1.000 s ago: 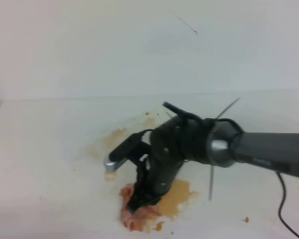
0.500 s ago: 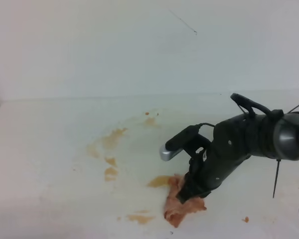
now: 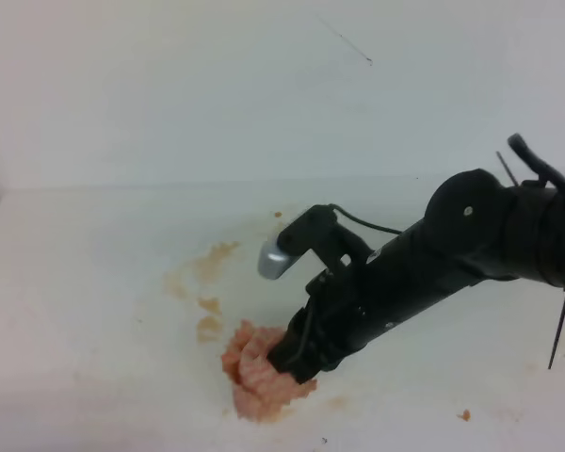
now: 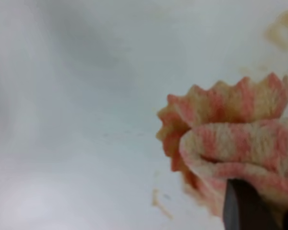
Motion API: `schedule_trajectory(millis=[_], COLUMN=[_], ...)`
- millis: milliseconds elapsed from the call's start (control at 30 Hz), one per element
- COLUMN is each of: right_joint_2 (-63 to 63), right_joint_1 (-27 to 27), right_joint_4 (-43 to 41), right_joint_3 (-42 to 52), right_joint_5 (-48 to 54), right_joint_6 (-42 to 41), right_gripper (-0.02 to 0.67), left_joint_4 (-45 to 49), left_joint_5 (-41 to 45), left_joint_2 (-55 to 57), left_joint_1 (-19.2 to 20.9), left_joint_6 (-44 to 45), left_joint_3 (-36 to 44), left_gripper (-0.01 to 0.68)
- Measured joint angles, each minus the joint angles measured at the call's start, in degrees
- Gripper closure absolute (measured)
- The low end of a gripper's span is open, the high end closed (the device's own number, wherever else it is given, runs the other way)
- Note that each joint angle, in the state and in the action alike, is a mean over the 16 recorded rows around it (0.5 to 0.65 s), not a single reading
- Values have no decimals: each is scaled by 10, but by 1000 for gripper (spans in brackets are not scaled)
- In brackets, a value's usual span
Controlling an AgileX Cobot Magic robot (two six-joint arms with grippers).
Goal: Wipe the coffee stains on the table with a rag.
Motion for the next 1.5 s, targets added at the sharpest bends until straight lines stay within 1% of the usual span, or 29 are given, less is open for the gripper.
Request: schedule_trajectory(millis=[67, 167, 333, 467, 633, 833, 967, 1067, 1200, 1333, 1500], right_joint_2=[9, 32, 78, 114, 142, 158, 159, 156, 152, 152, 169], right_joint_1=[5, 12, 20, 18, 3, -35, -64, -79, -85, -71, -37], right_joint_4=[31, 50, 29, -30, -132, -247, -287, -284, -254, -216, -169], right_joint_3=[-1, -8, -36, -70, -110, -136, -139, -140, -152, -185, -256], right_joint_5=[4, 11, 11, 10, 11, 23, 32, 38, 46, 52, 62], right_joint_6=[-29, -51, -27, 30, 129, 228, 259, 253, 212, 163, 104], right_gripper=[538, 538, 538, 538, 538, 538, 538, 538, 538, 539, 539], left_joint_4=[0, 0, 0, 0, 0, 0, 0, 0, 0, 0, 0], left_joint_5=[0, 0, 0, 0, 0, 0, 0, 0, 0, 0, 0], left_joint_2=[0, 1, 1, 1, 0, -1, -1, -1, 1, 0, 1], left_joint_1=[0, 0, 0, 0, 0, 0, 0, 0, 0, 0, 0], left_joint_6=[0, 0, 0, 0, 0, 0, 0, 0, 0, 0, 0], left_joint_3=[0, 0, 0, 0, 0, 0, 1, 1, 3, 3, 3], left_gripper=[675, 675, 675, 675, 675, 675, 675, 675, 675, 675, 675])
